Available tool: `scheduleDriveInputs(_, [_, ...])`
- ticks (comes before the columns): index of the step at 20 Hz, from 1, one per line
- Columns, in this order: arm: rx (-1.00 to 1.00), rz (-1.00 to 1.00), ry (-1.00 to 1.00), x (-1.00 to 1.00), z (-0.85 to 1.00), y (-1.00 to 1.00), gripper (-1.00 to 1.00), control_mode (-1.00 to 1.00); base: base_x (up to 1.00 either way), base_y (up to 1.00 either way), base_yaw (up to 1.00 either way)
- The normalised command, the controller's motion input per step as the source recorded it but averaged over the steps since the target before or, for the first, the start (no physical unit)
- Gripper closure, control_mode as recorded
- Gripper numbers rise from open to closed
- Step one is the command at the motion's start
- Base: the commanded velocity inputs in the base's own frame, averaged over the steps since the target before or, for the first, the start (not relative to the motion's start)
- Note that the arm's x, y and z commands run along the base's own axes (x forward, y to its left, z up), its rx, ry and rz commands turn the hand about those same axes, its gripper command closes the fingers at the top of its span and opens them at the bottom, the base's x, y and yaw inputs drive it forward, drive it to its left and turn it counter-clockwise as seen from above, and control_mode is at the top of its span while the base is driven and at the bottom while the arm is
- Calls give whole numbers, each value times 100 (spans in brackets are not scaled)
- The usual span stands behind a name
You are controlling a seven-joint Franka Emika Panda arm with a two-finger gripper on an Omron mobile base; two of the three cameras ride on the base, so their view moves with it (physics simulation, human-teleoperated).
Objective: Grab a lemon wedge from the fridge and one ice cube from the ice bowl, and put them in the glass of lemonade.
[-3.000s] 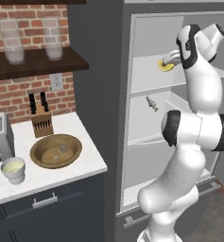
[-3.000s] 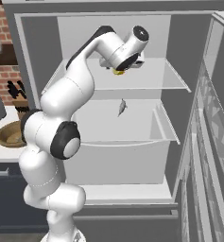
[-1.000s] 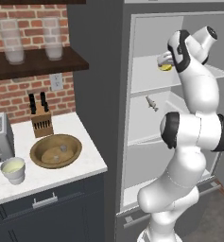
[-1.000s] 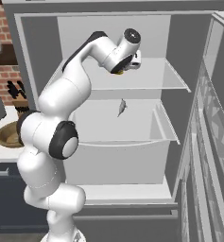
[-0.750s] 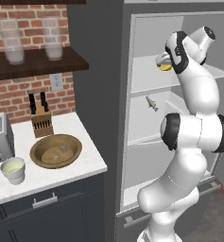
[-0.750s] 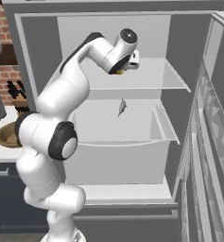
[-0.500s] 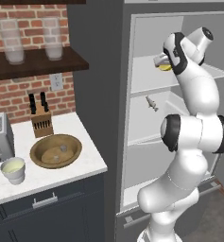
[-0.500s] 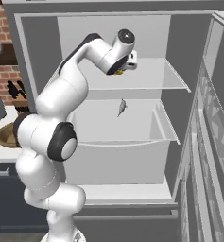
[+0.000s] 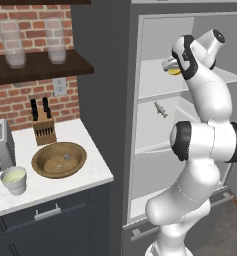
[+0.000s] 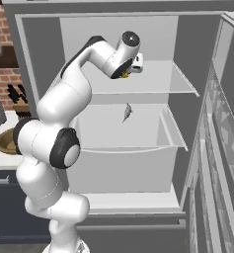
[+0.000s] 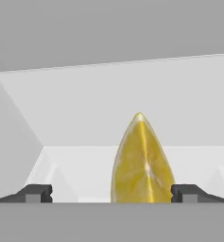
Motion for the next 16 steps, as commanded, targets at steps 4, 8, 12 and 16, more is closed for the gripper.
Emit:
scheduleDriveInputs(4, [0,0,0,13,-4,0,-100,-100,0,0,0])
scheduleDriveInputs(8, [0,0,0,0,-23,1,-100,-100,0,0,0])
scheduleDriveInputs(12, [0,0,0,0,-29,2,-100,-100,0,0,0])
scheduleDriveInputs(16, [0,0,0,0,-21,6,-100,-100,0,0,0])
